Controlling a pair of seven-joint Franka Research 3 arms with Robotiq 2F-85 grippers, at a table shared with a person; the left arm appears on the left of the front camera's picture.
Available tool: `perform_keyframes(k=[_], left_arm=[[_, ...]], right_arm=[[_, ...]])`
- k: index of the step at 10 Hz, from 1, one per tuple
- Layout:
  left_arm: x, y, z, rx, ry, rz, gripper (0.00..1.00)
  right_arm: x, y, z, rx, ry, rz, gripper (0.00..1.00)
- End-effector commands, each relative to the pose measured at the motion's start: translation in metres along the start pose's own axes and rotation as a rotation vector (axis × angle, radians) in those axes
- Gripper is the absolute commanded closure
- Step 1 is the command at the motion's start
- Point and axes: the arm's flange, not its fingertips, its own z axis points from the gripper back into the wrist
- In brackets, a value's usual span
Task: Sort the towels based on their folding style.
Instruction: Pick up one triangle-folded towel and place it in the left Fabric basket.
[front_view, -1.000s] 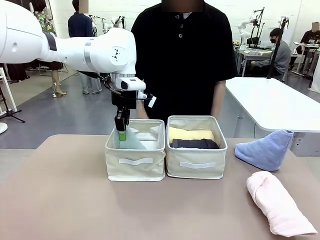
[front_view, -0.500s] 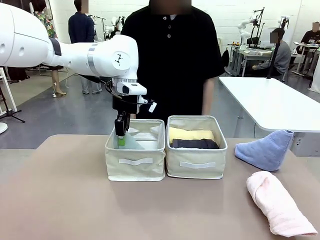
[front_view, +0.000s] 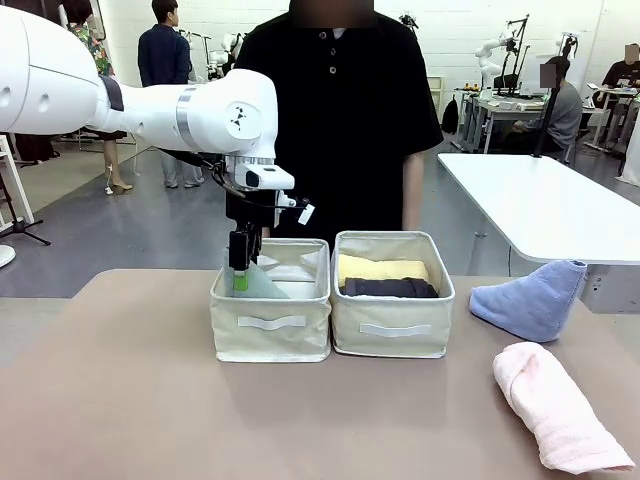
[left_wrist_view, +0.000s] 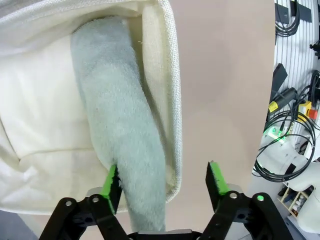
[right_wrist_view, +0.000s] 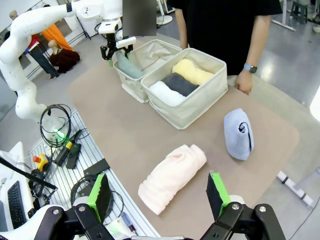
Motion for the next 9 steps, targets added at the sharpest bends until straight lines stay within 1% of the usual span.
perform_keyframes(k=[1, 4, 5, 6, 7, 8, 9], left_arm=[[0.000, 0.002, 0.004, -0.020, -0.025, -0.011, 0.00], [-0.002, 0.000, 0.009, -0.004, -0.036, -0.013, 0.00], [-0.007, -0.012, 0.031, 0.047, -0.054, -0.038, 0.00], [-0.020, -0.038, 0.061, 0.097, -0.095, -0.082, 0.00], [-0.042, -0.068, 0.096, 0.138, -0.181, -0.138, 0.00], [-0.075, -0.099, 0.132, 0.174, -0.265, -0.189, 0.00], [-0.123, -0.127, 0.165, 0.219, -0.347, -0.191, 0.00]], right_arm=[[0.001, -0.001, 0.001, 0.015, -0.026, 0.013, 0.00], [0.001, -0.001, 0.001, 0.015, -0.026, 0.013, 0.00], [0.001, -0.001, 0.001, 0.015, -0.026, 0.013, 0.00], [0.001, -0.001, 0.001, 0.015, -0.026, 0.013, 0.00], [0.001, -0.001, 0.001, 0.015, -0.026, 0.013, 0.00], [0.001, -0.001, 0.001, 0.015, -0.026, 0.013, 0.00], [0.001, -0.001, 0.001, 0.015, -0.026, 0.013, 0.00]])
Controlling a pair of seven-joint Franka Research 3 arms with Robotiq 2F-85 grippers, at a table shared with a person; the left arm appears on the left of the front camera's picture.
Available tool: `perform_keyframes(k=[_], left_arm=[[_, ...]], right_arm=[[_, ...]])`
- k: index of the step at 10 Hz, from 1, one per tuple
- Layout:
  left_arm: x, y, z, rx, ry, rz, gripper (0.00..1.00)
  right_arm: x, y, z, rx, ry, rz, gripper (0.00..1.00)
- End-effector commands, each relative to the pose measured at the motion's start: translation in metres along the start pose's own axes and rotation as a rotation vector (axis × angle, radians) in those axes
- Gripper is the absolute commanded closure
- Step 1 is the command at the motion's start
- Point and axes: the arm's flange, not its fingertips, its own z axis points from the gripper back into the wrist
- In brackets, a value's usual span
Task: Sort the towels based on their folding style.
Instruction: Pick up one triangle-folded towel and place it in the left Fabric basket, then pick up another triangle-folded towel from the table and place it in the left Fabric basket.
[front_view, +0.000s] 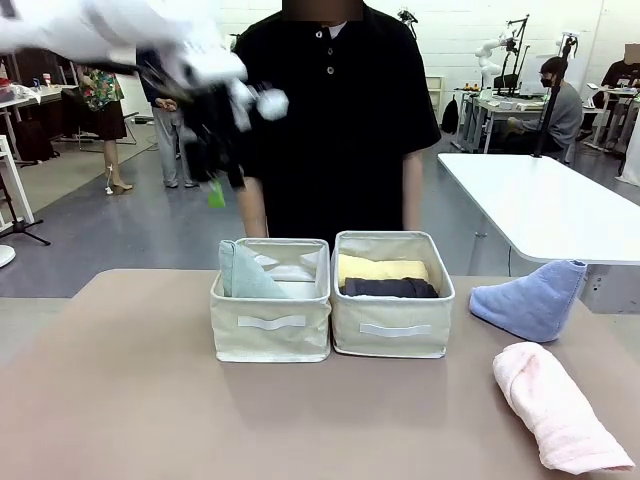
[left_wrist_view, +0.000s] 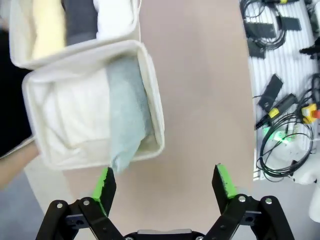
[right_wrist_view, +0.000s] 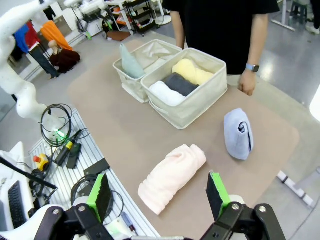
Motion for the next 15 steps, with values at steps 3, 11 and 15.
perform_keyframes(k=[3, 11, 15], left_arm=[[-0.154, -0.078, 0.082, 0.126, -0.267, 0.103, 0.00], [-0.234, -0.074, 0.053, 0.139, -0.253, 0.279, 0.00], [-0.234, -0.074, 0.053, 0.139, -0.253, 0.279, 0.00]], right_arm=[[0.002, 0.000, 0.001, 0.015, -0.027, 0.015, 0.00], [0.002, 0.000, 0.001, 0.015, -0.027, 0.015, 0.00], [0.002, 0.000, 0.001, 0.015, -0.027, 0.015, 0.00]])
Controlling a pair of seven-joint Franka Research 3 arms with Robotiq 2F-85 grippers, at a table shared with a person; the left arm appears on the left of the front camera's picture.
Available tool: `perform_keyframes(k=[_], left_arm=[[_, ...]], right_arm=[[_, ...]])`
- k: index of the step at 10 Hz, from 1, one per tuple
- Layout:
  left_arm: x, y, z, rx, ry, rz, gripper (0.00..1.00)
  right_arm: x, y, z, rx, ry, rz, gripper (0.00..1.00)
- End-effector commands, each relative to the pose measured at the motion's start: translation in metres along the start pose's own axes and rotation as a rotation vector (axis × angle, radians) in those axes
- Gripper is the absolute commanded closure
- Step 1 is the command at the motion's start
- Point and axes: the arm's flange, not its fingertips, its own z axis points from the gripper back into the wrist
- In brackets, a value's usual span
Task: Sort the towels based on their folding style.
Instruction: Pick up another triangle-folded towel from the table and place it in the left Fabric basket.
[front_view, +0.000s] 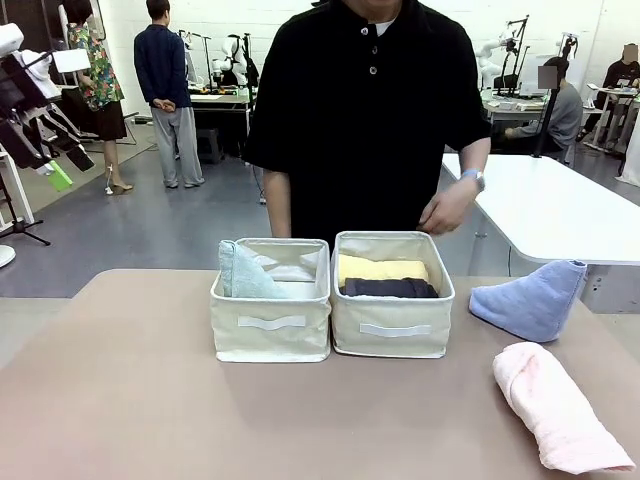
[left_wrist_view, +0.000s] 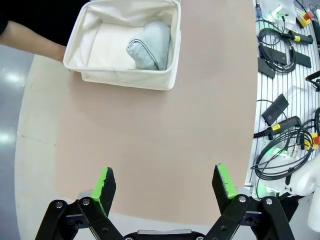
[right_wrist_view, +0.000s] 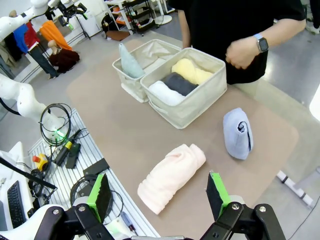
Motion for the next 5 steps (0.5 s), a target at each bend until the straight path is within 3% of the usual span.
perform_keyframes(k=[1, 2, 4, 5], left_arm=[[-0.001, -0.001, 0.003, -0.008, -0.014, -0.016, 0.00], [0.000, 0.000, 0.000, 0.000, 0.000, 0.000, 0.00], [-0.051, 0.024, 0.053, -0.129, -0.359, 0.059, 0.00], [-0.074, 0.027, 0.070, -0.192, -0.484, 0.053, 0.00]], right_arm=[[0.002, 0.000, 0.000, 0.017, -0.027, 0.014, 0.00], [0.002, 0.000, 0.000, 0.017, -0.027, 0.014, 0.00], [0.002, 0.000, 0.000, 0.017, -0.027, 0.014, 0.00], [0.002, 0.000, 0.000, 0.017, -0.027, 0.014, 0.00]])
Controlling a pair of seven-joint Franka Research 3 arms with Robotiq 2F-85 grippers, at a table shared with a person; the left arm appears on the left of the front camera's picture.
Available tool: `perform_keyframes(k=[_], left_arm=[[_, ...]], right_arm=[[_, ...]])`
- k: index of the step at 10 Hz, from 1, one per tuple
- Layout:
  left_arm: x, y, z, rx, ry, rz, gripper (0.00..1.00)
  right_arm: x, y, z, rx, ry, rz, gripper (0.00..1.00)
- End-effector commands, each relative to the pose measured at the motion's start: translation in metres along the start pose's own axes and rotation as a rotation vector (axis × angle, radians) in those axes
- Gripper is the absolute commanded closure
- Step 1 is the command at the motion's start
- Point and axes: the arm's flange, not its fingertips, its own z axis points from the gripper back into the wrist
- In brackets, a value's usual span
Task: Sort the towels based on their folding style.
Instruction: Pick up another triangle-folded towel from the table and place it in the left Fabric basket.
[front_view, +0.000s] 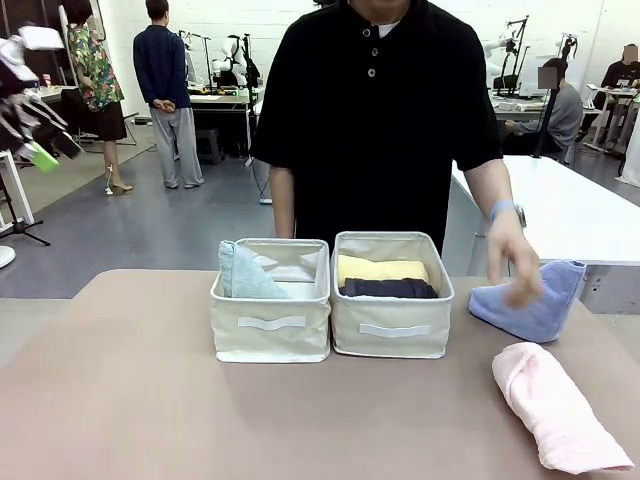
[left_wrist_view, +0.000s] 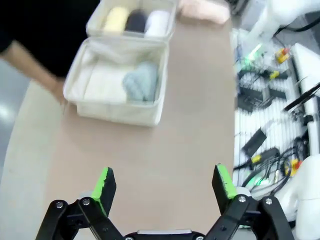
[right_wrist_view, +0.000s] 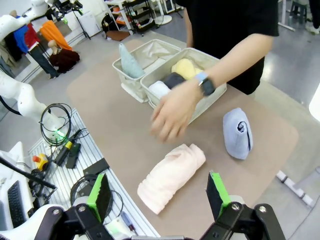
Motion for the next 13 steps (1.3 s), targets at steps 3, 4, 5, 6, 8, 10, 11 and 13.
perform_keyframes(k=[3, 4, 5, 6, 8, 10, 11, 13], left_arm=[[-0.077, 0.015, 0.071, -0.037, -0.364, 0.002, 0.00], [-0.094, 0.015, 0.082, 0.028, -0.409, -0.017, 0.00], [-0.109, 0.012, 0.088, 0.151, -0.387, -0.023, 0.00], [-0.123, 0.004, 0.087, 0.228, -0.372, -0.026, 0.00], [-0.139, 0.004, 0.089, 0.282, -0.388, -0.041, 0.00], [-0.142, 0.013, 0.105, 0.235, -0.373, -0.010, 0.00], [-0.142, 0.013, 0.105, 0.235, -0.373, -0.010, 0.00], [-0.142, 0.013, 0.105, 0.235, -0.373, -0.010, 0.00]], right_arm=[[0.002, 0.000, 0.000, 0.018, -0.027, 0.014, 0.00], [0.002, 0.000, 0.000, 0.018, -0.027, 0.014, 0.00], [0.002, 0.000, 0.000, 0.018, -0.027, 0.014, 0.00], [0.002, 0.000, 0.000, 0.018, -0.027, 0.014, 0.00], [0.002, 0.000, 0.000, 0.018, -0.027, 0.014, 0.00], [0.000, 0.000, 0.000, -0.001, 0.001, 0.000, 0.00], [0.012, 0.032, -0.028, -0.047, 0.220, 0.090, 0.00], [0.042, 0.073, -0.090, -0.158, 0.465, 0.189, 0.00]])
